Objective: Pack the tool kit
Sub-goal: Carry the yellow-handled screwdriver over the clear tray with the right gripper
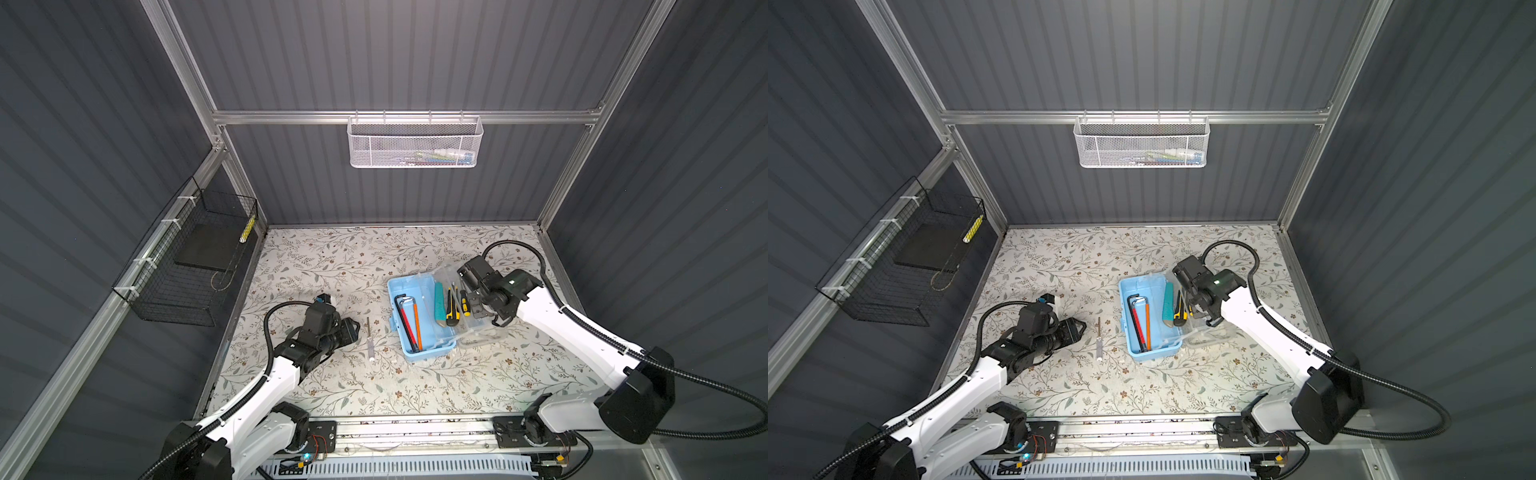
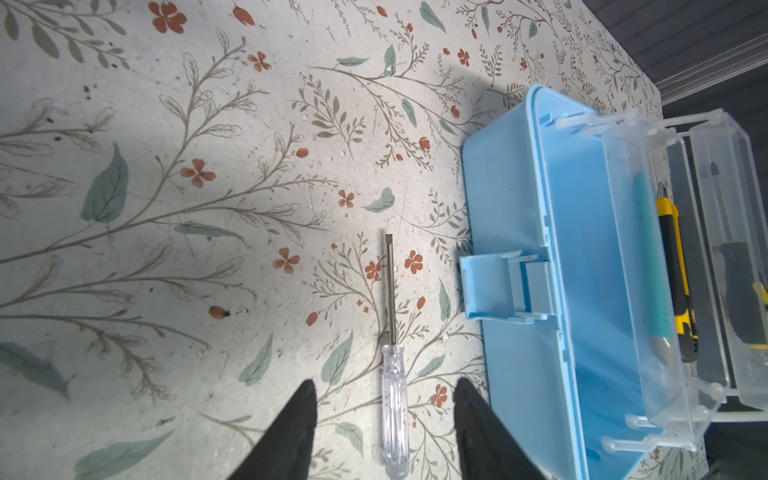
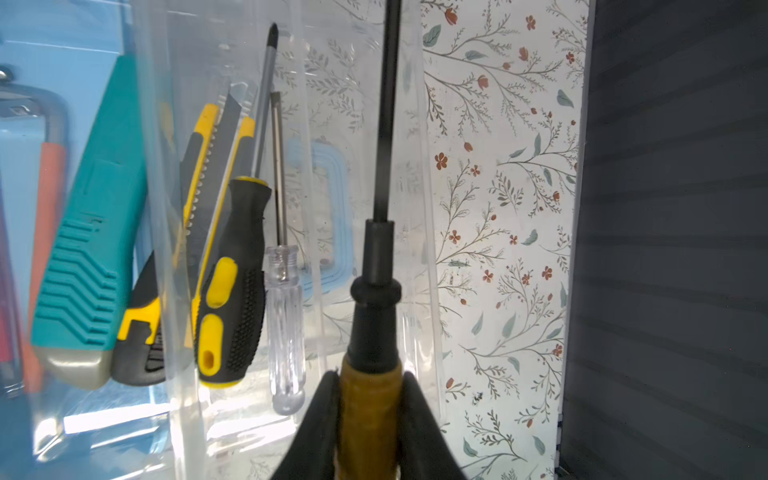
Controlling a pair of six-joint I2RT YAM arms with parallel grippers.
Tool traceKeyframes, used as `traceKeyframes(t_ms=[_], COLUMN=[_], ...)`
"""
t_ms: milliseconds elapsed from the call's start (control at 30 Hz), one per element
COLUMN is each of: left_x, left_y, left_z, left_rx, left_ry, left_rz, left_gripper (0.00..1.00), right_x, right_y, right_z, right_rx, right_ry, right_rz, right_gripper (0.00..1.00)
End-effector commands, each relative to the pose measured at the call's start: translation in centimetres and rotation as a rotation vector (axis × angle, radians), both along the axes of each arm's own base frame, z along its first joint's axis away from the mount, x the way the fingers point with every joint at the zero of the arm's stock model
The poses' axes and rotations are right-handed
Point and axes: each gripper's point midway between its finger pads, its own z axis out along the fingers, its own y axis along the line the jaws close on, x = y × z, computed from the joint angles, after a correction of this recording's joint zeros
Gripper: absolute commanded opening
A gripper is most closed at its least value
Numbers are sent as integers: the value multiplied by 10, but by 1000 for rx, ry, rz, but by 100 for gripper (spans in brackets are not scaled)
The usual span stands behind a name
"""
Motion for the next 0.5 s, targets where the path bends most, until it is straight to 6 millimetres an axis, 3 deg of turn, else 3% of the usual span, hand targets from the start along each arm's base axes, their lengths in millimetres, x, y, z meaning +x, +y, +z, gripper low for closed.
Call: traceKeyframes(t_ms=[0, 200, 467], left_x=[6, 6, 7], left_y=[0, 1, 1], left_z=[8, 8, 7], left_rx=[10, 12, 13], left_ry=[-26, -27, -24], left_rz=[-1, 0, 1], left_gripper=[54, 54, 54], right_x=[7, 14, 17], right_y=[-14, -22, -21], right_z=[-9, -24, -32], right_rx=[-90, -118, -111], right_ry=[-6, 11, 26], right_rz=[-24, -51, -56], right_gripper=[0, 0, 18])
